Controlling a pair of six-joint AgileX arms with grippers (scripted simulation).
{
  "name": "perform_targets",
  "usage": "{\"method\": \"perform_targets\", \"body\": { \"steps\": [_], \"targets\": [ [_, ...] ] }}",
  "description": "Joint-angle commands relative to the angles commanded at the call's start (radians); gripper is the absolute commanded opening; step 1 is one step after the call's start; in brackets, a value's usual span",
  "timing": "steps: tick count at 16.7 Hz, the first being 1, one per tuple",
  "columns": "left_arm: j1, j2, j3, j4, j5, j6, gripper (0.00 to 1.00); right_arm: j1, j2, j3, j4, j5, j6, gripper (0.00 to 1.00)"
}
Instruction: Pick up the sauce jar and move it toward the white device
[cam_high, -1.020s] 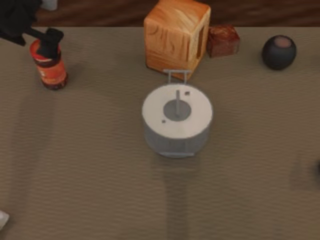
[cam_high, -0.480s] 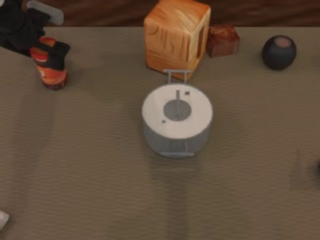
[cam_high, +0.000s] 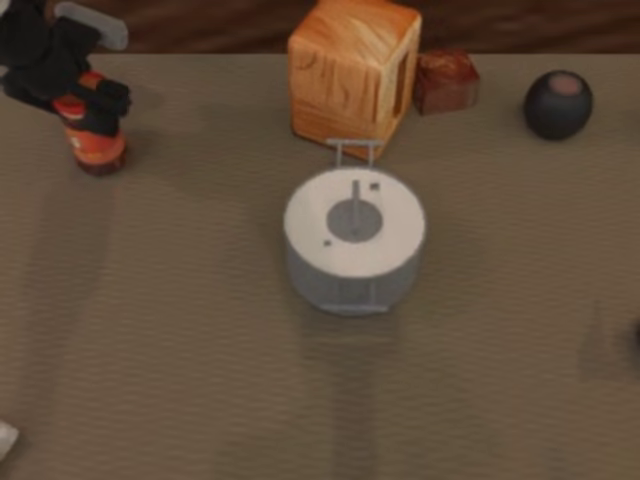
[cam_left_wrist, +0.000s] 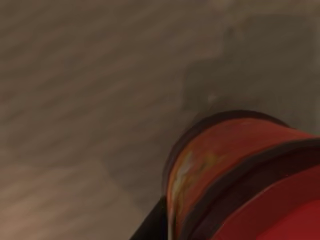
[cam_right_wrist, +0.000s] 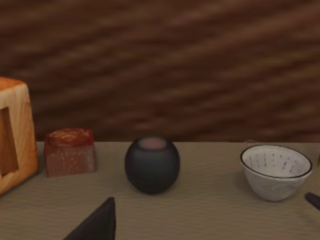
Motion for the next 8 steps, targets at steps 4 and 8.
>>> {"method": "perform_targets", "body": {
  "steps": [4,8],
  "targets": [
    [0.0,0.0,0.0,0.0,0.0,0.0,0.17,0.0,0.0,0.0,0.0,0.0,0.0,1.0],
    [0.0,0.0,0.0,0.0,0.0,0.0,0.0,0.0,0.0,0.0,0.0,0.0,0.0,1.0]
  ]
}}
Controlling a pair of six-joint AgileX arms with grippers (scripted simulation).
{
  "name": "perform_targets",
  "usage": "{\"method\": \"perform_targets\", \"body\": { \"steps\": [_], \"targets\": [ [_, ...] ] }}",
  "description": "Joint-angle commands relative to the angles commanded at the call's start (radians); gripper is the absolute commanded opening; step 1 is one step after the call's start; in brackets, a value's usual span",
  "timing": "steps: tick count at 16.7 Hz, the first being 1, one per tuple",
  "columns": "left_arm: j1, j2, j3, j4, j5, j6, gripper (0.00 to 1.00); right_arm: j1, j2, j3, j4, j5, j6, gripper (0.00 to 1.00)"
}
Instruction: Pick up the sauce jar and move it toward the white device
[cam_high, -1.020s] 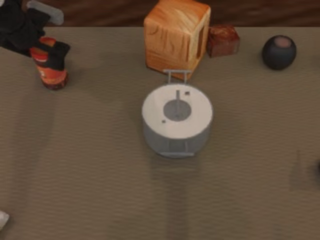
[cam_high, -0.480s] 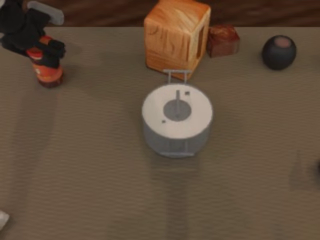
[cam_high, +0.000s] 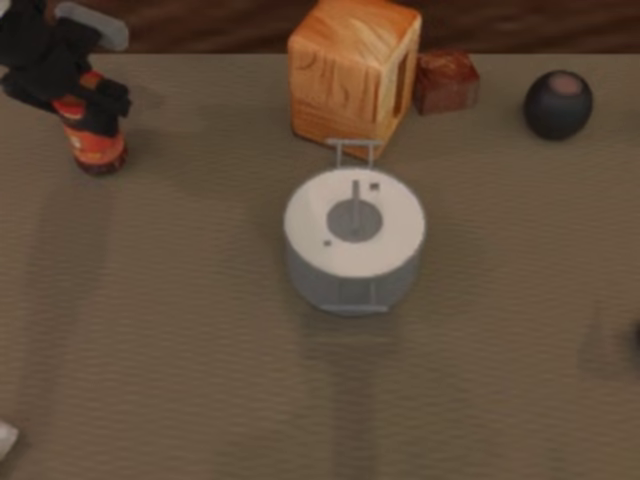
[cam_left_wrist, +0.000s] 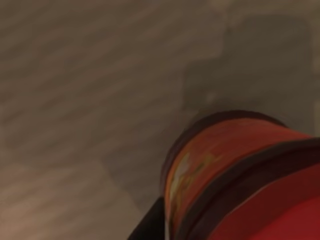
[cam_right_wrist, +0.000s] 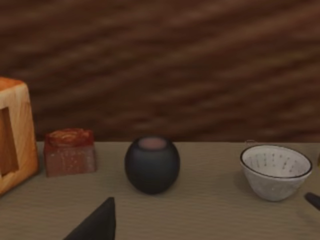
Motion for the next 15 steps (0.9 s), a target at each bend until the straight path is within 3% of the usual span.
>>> {"method": "perform_targets", "body": {
  "steps": [9,15],
  "targets": [
    [0.005,-0.016,-0.015,0.0,-0.001,0.001,0.0,0.0,0.0,0.0,0.0,0.0,0.0,1.0],
    [0.018,-0.298,-0.29,-0.004,-0.003,0.005,0.0,0.0,0.0,0.0,0.0,0.0,0.0,1.0]
  ]
}}
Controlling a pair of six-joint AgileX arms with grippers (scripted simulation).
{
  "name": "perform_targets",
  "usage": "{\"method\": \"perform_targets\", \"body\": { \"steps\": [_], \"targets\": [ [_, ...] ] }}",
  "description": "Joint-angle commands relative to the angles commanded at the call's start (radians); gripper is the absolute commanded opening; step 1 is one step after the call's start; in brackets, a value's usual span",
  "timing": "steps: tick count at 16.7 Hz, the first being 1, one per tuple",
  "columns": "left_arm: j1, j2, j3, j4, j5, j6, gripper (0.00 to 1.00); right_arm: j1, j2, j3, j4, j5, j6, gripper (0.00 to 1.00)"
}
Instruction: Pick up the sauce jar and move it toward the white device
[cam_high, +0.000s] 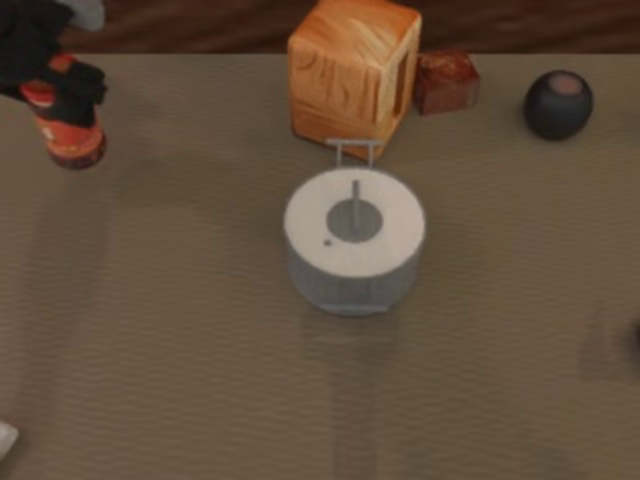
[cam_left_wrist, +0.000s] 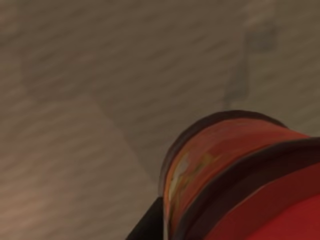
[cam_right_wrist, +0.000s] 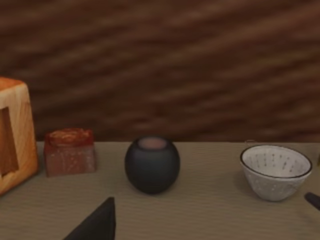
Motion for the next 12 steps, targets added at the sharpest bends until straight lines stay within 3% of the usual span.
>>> {"method": "perform_targets", "body": {
  "steps": [5,12],
  "targets": [
    [0.015,-0.22,-0.216,-0.009,-0.002,0.003,0.0,0.0,0.0,0.0,0.0,0.0,0.0,1.0],
    [0.004,-0.235,-0.235,-0.003,-0.007,-0.009,0.0,0.0,0.0,0.0,0.0,0.0,0.0,1.0]
  ]
}}
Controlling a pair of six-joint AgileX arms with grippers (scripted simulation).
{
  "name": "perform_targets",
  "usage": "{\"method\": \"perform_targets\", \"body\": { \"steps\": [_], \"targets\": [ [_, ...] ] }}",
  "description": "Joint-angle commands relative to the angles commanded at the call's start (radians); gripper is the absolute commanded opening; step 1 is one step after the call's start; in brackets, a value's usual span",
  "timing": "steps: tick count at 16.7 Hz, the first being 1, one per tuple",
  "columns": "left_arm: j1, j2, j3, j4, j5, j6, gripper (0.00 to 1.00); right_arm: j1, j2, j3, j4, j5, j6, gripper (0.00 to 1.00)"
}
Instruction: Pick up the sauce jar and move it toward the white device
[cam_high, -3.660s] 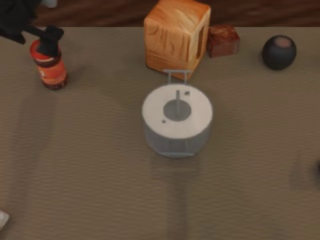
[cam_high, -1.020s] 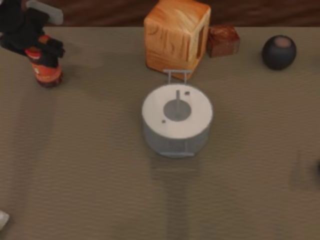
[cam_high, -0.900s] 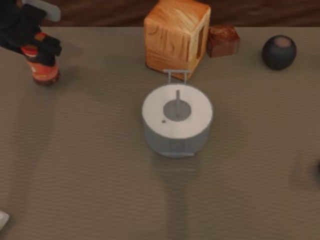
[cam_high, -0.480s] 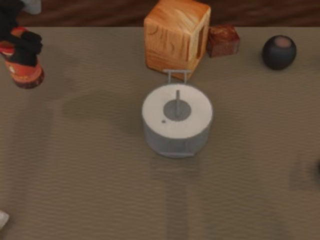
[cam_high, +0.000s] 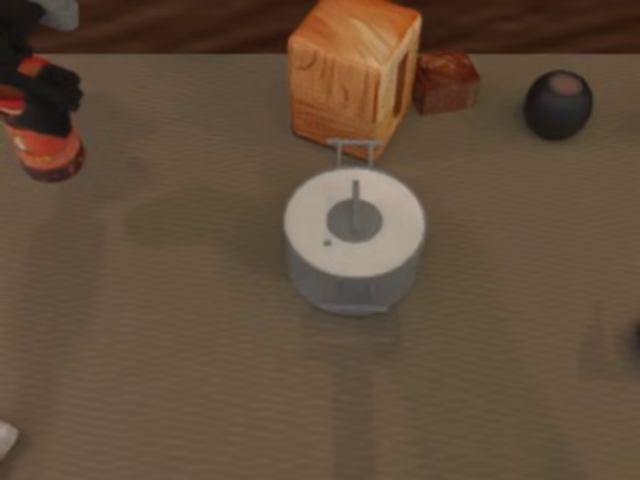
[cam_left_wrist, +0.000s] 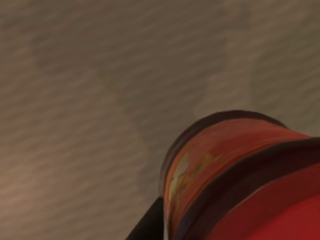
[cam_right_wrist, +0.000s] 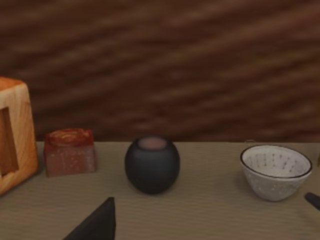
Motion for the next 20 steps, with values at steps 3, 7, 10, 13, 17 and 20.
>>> {"method": "perform_targets", "body": {
  "steps": [3,7,10,13,17,20],
  "targets": [
    [-0.041,-0.018,-0.049,0.037,-0.029,-0.099,0.0,0.0,0.0,0.0,0.0,0.0,0.0,1.0],
    [-0.139,-0.058,-0.169,0.12,-0.095,-0.334,0.0,0.0,0.0,0.0,0.0,0.0,0.0,1.0],
    [-0.222,-0.093,-0.277,0.191,-0.152,-0.538,0.0,0.0,0.0,0.0,0.0,0.0,0.0,1.0],
    [-0.295,-0.128,-0.37,0.257,-0.203,-0.711,0.0,0.0,0.0,0.0,0.0,0.0,0.0,1.0],
    [-0.346,-0.157,-0.434,0.308,-0.241,-0.822,0.0,0.0,0.0,0.0,0.0,0.0,0.0,1.0],
    [-0.347,-0.158,-0.435,0.309,-0.242,-0.825,0.0,0.0,0.0,0.0,0.0,0.0,0.0,1.0]
  ]
}}
